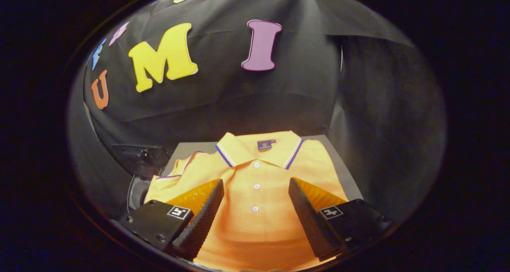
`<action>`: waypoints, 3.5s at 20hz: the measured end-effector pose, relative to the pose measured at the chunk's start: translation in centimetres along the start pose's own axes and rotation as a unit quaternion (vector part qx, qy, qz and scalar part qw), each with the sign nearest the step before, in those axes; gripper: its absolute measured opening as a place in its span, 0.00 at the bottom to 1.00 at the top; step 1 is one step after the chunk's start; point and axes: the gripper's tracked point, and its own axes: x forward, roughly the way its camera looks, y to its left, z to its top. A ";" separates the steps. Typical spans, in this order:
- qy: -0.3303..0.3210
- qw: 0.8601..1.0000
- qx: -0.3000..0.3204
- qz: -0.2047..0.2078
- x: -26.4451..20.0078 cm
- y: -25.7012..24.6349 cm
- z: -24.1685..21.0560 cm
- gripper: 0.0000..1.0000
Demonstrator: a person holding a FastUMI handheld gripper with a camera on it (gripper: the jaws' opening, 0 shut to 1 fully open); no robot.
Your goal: Put the clothes into the washing machine and then close the washing machine lid.
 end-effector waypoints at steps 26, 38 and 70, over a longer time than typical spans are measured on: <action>0.070 0.997 0.017 -0.010 2.1 0.1 -2.1 0.08; 0.029 0.998 0.049 0.022 -3.5 1.3 -1.5 0.05; -0.093 0.978 -0.019 0.188 -22.7 33.5 3.3 0.05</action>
